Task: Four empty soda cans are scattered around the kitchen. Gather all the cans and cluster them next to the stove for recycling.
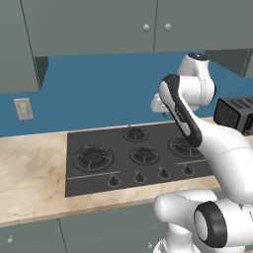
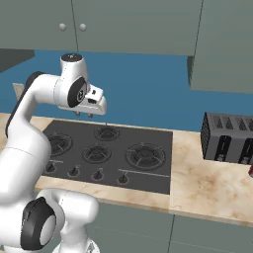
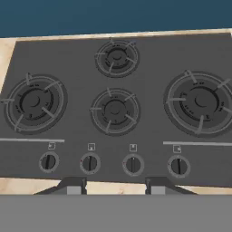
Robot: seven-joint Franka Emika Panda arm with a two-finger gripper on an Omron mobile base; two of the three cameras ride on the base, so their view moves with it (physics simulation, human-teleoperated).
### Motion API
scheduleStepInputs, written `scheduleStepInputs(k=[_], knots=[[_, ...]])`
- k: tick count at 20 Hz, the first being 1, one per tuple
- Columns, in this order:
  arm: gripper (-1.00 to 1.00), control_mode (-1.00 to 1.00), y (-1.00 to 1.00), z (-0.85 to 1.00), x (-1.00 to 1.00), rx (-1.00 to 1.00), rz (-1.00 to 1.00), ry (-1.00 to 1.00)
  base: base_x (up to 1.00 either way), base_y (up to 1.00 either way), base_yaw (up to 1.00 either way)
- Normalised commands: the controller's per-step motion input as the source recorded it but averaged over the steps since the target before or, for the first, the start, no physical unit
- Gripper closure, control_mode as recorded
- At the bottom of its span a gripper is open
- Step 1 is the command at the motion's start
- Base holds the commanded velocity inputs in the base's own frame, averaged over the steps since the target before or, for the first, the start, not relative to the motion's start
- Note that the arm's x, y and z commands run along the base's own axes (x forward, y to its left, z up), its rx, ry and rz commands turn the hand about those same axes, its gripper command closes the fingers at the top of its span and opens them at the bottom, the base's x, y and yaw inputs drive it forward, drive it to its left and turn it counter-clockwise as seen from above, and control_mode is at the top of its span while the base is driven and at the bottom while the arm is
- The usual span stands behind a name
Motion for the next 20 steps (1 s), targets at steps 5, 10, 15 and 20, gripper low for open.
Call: scheduleStepInputs(k=[5, 10, 15, 20], knots=[[-1.0, 1.0, 0.0, 0.0, 0.0, 0.0, 0.0, 0.0, 0.0, 0.0, 0.0], [-1.0, 1.0, 0.0, 0.0, 0.0, 0.0, 0.0, 0.0, -0.02, 0.0, 0.0], [-1.0, 1.0, 0.0, 0.0, 0.0, 0.0, 0.0, 0.0, -0.35, -0.01, 0.0], [-1.0, 1.0, 0.0, 0.0, 0.0, 0.0, 0.0, 0.0, -0.44, -0.01, 0.0]])
